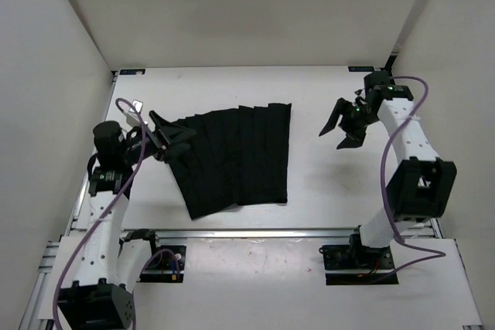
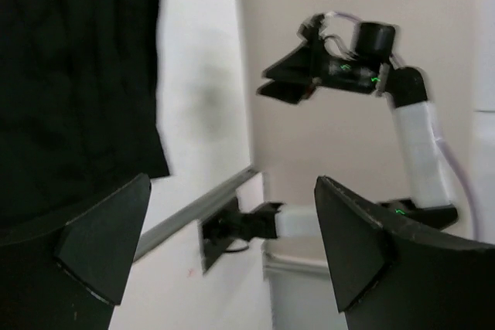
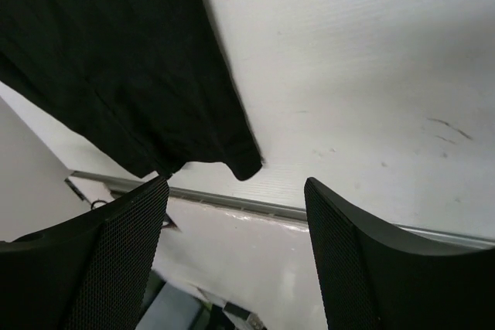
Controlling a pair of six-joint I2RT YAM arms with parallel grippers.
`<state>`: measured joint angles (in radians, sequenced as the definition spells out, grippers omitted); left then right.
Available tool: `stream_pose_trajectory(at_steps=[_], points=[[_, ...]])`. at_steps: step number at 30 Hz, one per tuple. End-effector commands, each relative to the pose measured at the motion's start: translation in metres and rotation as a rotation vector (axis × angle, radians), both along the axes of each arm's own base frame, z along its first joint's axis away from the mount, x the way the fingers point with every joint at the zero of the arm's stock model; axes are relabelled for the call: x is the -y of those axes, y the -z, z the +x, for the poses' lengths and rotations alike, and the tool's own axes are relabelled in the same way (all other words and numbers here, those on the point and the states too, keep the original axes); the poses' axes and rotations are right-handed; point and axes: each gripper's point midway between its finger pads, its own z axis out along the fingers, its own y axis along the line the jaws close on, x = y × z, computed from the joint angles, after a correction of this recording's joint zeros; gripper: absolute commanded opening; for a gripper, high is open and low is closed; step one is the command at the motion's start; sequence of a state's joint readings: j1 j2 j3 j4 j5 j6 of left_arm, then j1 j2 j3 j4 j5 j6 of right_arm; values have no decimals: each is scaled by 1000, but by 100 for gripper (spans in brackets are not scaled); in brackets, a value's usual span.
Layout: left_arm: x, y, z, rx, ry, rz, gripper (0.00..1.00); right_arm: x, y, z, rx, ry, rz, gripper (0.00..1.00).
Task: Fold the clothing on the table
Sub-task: Flatten the skirt out, then fold the skirt
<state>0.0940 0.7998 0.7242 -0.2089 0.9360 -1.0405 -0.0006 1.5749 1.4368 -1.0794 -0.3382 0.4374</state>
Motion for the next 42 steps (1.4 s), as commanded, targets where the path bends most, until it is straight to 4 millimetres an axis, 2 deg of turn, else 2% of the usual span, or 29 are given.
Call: stream_pose_trajectory(at_steps=[1, 2, 3, 4, 5, 6, 7, 8, 9, 10, 11, 15, 17, 21, 26, 29, 33, 38, 39, 40, 42], points=[[-14, 64, -3, -165, -34, 341, 99, -30, 0, 12, 6, -66, 118, 76], [-10, 66, -4, -110, -24, 499, 99, -33, 6, 7, -18, -92, 119, 76], [-20, 79, -7, -144, -53, 615, 99, -39, 11, 1, -23, -131, 128, 76], [-16, 89, -19, -169, -20, 655, 98, -43, 14, -2, -24, -152, 122, 76], [-21, 97, -23, -186, -23, 685, 99, -49, 22, -13, -43, -182, 109, 76], [-27, 111, -31, -213, -13, 697, 99, -49, 32, -21, -52, -201, 104, 76], [-32, 127, -43, -253, -2, 702, 99, -53, 33, -24, -33, -223, 104, 76], [-41, 133, -45, -264, -17, 714, 99, -55, 40, -36, -53, -239, 102, 76], [-49, 150, -53, -291, -16, 727, 99, -56, 49, -44, -64, -254, 110, 76], [-53, 163, -63, -307, 1, 747, 99, -59, 48, -44, -39, -267, 109, 75], [-56, 167, -68, -312, 2, 746, 99, -60, 51, -50, -46, -272, 123, 75], [-51, 191, -78, -339, 23, 736, 98, -78, 61, -57, -20, -334, 192, 73], [-47, 211, -88, -369, 44, 751, 99, -83, 66, -60, -34, -339, 204, 73], [-36, 214, -86, -342, 2, 691, 98, -82, 75, -62, -52, -330, 224, 71], [-45, 247, -108, -443, -50, 673, 91, -95, 80, -68, -68, -348, 279, 71], [-44, 242, -99, -389, -122, 612, 92, -101, 84, -72, -72, -352, 302, 71], [-41, 264, -109, -430, -124, 575, 91, -104, 90, -78, -91, -340, 366, 70], [-43, 257, -94, -402, -210, 499, 89, -114, 91, -73, -75, -368, 372, 69], [-41, 260, -92, -388, -212, 476, 90, -113, 93, -72, -80, -366, 361, 68], [-42, 260, -89, -381, -227, 460, 99, -115, 95, -71, -84, -366, 351, 68], [-41, 263, -88, -393, -247, 428, 98, -114, 104, -70, -97, -368, 333, 68]])
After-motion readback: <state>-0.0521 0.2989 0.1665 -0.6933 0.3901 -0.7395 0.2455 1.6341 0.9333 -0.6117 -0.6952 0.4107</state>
